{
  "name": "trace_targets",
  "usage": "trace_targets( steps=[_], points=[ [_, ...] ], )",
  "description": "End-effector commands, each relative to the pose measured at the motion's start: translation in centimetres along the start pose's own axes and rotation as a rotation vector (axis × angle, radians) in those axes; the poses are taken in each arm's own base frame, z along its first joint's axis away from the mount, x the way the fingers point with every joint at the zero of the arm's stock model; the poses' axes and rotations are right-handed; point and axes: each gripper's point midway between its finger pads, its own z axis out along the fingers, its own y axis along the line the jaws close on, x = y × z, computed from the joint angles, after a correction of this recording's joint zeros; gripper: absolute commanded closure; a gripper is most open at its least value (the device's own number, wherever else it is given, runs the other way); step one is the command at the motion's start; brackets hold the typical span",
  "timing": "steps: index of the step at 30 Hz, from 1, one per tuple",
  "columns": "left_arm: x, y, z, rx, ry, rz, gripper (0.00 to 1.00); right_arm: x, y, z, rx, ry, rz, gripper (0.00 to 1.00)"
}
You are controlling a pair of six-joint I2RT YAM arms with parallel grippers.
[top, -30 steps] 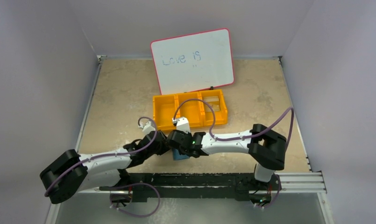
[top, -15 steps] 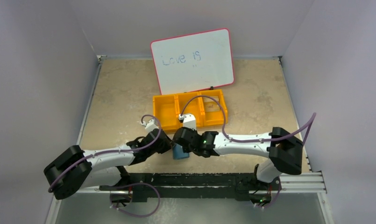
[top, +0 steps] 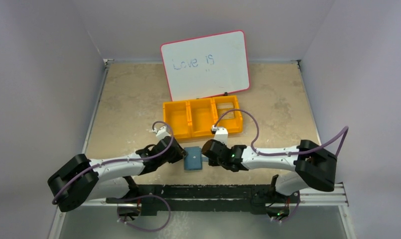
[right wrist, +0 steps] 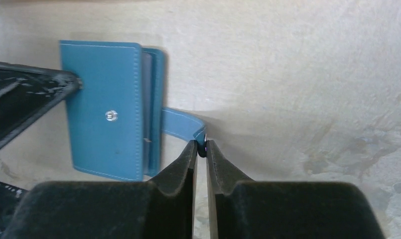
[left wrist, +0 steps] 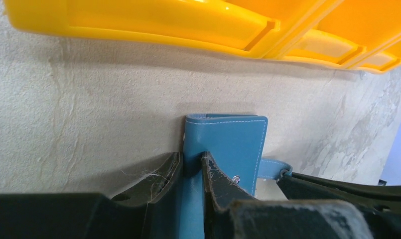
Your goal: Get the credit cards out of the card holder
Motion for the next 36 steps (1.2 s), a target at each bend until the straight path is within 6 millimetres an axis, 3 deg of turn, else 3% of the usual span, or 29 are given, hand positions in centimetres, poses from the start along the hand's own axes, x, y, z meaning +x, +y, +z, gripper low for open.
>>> trace_targets(
  steps=[1, 7, 9, 14, 22, 26, 30, 36],
  points=[
    [0.6, 1.7, 0.1, -0.080, 0.029, 0.085, 0.88, -0.1, 0.0, 0.1, -0.059, -0.005, 0.129, 0.84],
    [0.7, 0.6, 0.4, -0.055, 0.051, 0.094, 0.87, -0.8, -0.5, 0.8, -0.118, 0.014, 0.168, 0.77],
    [0.8, 0.4, 0.5, -0.055, 0.059, 0.102, 0.87, -0.9, -0.8, 0.9, -0.105, 0.013, 0.168, 0.71],
    [0.8, 0.0, 0.5, -0.048, 0.063, 0.103, 0.87, -1.9, -2.1, 0.1, -0.027, -0.008, 0.163, 0.70],
    [0.6, -0.8, 0.4, -0.028, 0.060, 0.094, 0.87, -7.4, 2.7, -5.4, -0.294, -0.128, 0.113, 0.64],
    [0.5, -1.0, 0.3, -0.024, 0.057, 0.091, 0.87, -9.1, 4.5, -7.1, -0.386, -0.175, 0.080, 0.54],
    [0.4, -1.0, 0.3, -0.024, 0.057, 0.088, 0.87, -8.7, 6.1, -6.8, -0.451, -0.153, 0.032, 0.49],
    [0.4, -0.9, 0.3, -0.023, 0.056, 0.088, 0.87, -6.1, 8.9, -4.2, -0.513, -0.020, 0.003, 0.52]
  ],
)
